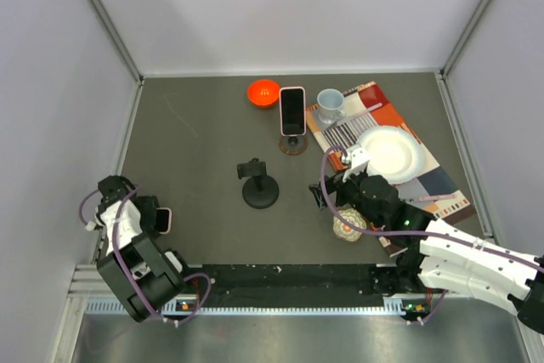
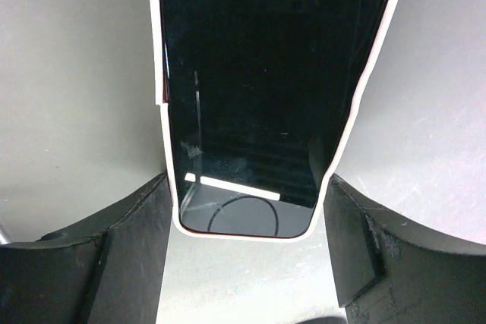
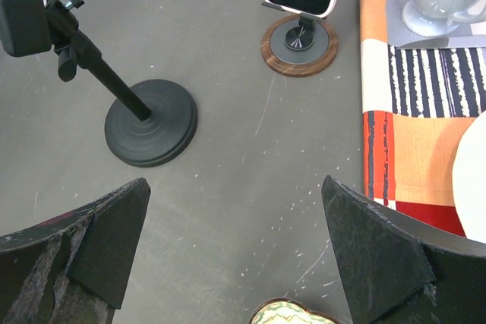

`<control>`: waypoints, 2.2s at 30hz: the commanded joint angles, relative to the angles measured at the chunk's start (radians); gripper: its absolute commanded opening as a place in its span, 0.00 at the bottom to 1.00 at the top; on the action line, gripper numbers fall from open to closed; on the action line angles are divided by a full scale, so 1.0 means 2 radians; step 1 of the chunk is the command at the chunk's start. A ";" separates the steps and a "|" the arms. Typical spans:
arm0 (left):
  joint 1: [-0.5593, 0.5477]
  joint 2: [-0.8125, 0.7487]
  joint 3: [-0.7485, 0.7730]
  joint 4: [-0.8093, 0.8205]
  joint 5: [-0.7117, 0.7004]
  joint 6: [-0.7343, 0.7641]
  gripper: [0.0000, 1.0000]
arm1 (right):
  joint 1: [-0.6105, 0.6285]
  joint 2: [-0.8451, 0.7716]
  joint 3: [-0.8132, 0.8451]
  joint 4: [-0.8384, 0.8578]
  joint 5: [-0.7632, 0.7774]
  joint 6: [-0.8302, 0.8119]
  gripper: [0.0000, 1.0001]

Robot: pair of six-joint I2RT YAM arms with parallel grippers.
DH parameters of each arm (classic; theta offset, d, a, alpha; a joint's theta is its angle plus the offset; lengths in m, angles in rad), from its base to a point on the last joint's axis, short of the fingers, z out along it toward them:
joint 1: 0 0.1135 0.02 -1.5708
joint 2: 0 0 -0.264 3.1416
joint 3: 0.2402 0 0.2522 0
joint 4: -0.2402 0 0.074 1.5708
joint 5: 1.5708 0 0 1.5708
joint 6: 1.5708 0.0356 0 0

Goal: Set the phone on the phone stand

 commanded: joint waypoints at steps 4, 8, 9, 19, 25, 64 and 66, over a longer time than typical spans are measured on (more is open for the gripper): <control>-0.048 0.005 0.015 0.026 0.066 0.037 0.00 | -0.006 0.008 0.008 0.023 0.004 -0.003 0.96; -0.099 0.012 0.032 0.022 0.047 0.027 0.00 | -0.008 0.009 0.008 0.023 0.003 -0.003 0.96; -0.124 0.012 0.037 0.014 0.039 0.020 0.00 | -0.008 0.010 0.008 0.023 0.003 -0.003 0.96; -0.204 0.029 0.054 0.012 0.027 -0.014 0.00 | -0.008 0.007 0.006 0.023 0.001 -0.002 0.96; -0.228 0.033 0.049 0.014 0.009 -0.016 0.00 | -0.007 0.006 0.007 0.022 -0.002 0.000 0.96; -0.165 0.200 0.153 -0.035 -0.032 0.043 0.99 | -0.010 0.002 0.007 0.019 -0.003 0.000 0.96; -0.165 0.196 0.145 -0.036 -0.033 0.038 0.99 | -0.009 0.002 0.007 0.019 -0.004 0.001 0.96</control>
